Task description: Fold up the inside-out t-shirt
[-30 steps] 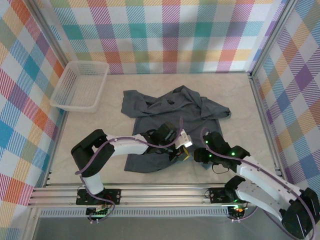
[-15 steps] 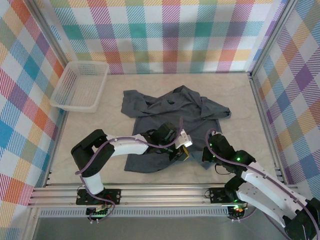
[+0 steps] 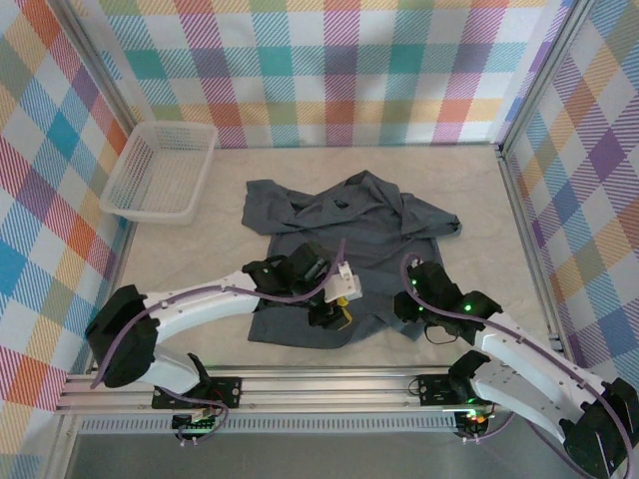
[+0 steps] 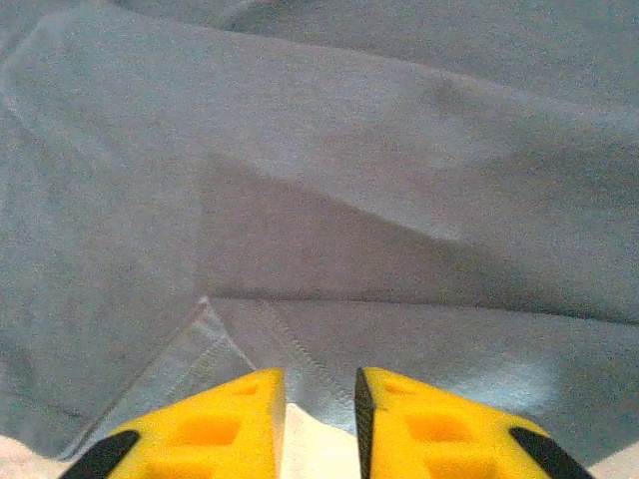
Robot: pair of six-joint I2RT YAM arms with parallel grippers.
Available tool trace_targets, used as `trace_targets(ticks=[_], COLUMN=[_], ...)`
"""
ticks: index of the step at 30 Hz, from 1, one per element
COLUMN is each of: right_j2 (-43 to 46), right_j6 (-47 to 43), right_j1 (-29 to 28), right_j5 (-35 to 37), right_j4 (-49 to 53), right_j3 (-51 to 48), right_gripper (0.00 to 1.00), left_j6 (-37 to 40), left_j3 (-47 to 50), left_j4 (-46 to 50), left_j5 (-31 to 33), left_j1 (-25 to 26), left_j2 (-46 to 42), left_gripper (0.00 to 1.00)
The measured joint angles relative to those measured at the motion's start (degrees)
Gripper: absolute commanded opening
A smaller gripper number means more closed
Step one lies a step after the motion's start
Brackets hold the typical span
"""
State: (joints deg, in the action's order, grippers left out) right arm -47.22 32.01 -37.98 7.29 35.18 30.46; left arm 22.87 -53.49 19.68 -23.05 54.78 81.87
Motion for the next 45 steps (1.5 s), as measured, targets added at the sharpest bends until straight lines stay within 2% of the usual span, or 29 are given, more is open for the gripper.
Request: trace_targets(ticks=[5, 12, 23, 26, 45], right_j2=[-1.46, -1.38, 0.44, 0.44, 0.42], right_j6=[-1.20, -1.42, -1.25, -1.22, -1.18], right_j1=[0.00, 0.00, 0.00, 0.00, 0.00], right_j5=[-1.11, -1.36, -1.36, -1.38, -1.60], right_j4=[-1.25, -1.11, -0.85, -0.85, -0.85], right_j3=[0.42, 0.42, 0.42, 0.42, 0.39], right_gripper=[0.38, 0.45, 0.49, 0.50, 0.51], left_j6=[5.86, 9.97, 11.96, 12.59, 13.40], left_j3=[0.00, -0.63, -2.23, -2.25, -2.99], left_j4=[10.43, 15.72, 16.02, 16.22, 16.04], left_j5=[6.99, 11.61, 11.30, 10.49, 9.86], left_j1=[0.94, 2.56, 2.58, 2.58, 2.58], left_j2=[3.19, 11.39, 13.40, 14.01, 15.69], left_gripper=[0.54, 0.56, 0.57, 0.60, 0.62])
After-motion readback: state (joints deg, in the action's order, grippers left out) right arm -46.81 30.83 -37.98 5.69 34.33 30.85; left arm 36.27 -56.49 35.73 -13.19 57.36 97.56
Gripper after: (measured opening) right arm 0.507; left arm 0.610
